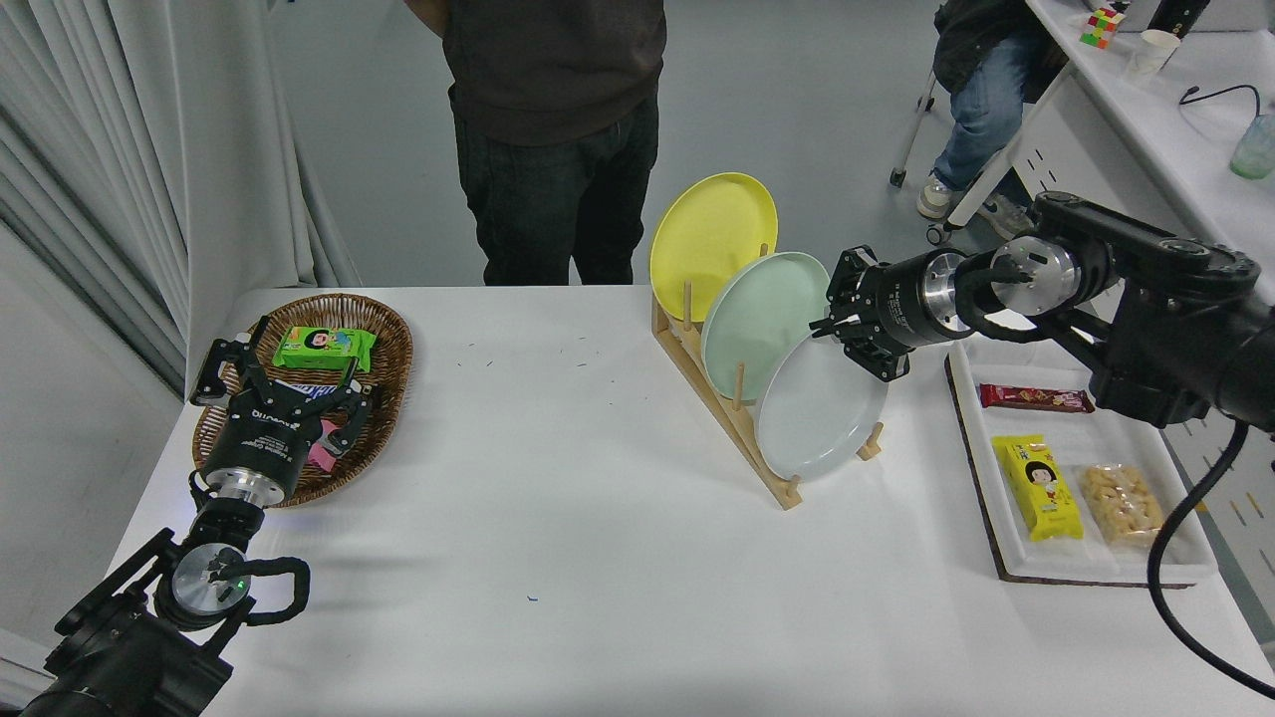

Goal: Place the plate on the table

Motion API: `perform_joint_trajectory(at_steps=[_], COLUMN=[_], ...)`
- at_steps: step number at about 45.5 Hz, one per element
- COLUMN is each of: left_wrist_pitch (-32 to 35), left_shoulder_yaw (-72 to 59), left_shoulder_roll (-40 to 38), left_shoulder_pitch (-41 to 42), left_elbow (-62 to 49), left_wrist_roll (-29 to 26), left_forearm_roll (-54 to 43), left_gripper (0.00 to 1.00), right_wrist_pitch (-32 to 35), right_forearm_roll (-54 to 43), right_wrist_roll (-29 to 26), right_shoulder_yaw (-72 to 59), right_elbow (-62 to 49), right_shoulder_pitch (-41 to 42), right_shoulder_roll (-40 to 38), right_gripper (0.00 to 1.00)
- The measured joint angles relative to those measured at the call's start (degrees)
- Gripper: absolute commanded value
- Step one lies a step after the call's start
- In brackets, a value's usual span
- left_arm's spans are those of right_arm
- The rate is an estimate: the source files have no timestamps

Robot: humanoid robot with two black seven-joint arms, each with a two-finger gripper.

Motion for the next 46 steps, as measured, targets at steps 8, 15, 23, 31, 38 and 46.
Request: perform_joint_trajectory(at_steps=[8,15,23,31,38,46], left_wrist_pitch=[0.00,0.00,0.00,0.00,0.00,0.00], left_shoulder_yaw=[0.00,0.00,0.00,0.00,0.00,0.00], left_shoulder_roll=[0.00,0.00,0.00,0.00,0.00,0.00], left_shoulder_pitch=[-0.02,-0.02,-0.02,-0.02,-0.02,0.01], left_elbow=[0.00,0.00,0.00,0.00,0.00,0.00], left_wrist_roll=[0.00,0.00,0.00,0.00,0.00,0.00], left_forearm_roll=[0.00,-0.03,-0.03,-0.02,-0.02,-0.02], left_gripper=[0.98,0.98,0.98,0.98,0.98,0.98], right_wrist_pitch=[1.23,4.14,7.80,9.79,10.58,12.27], right_forearm_roll=[0.00,-0.13,-0.11,0.08,1.09,2.57], right_wrist_roll=[0.00,-0.13,-0.19,-0.20,-0.14,-0.08], right_shoulder_yaw=[0.09,0.10,0.31,0.66,1.02,1.77], right_elbow=[0.02,0.11,0.18,0.20,0.19,0.17], right_shoulder_pitch=[0.24,0.26,0.75,1.49,2.60,4.50], right_shoulder_roll=[-0.12,-1.14,-2.01,-2.42,-2.85,-4.12], right_gripper=[0.00,0.00,0.00,0.00,0.00,0.00])
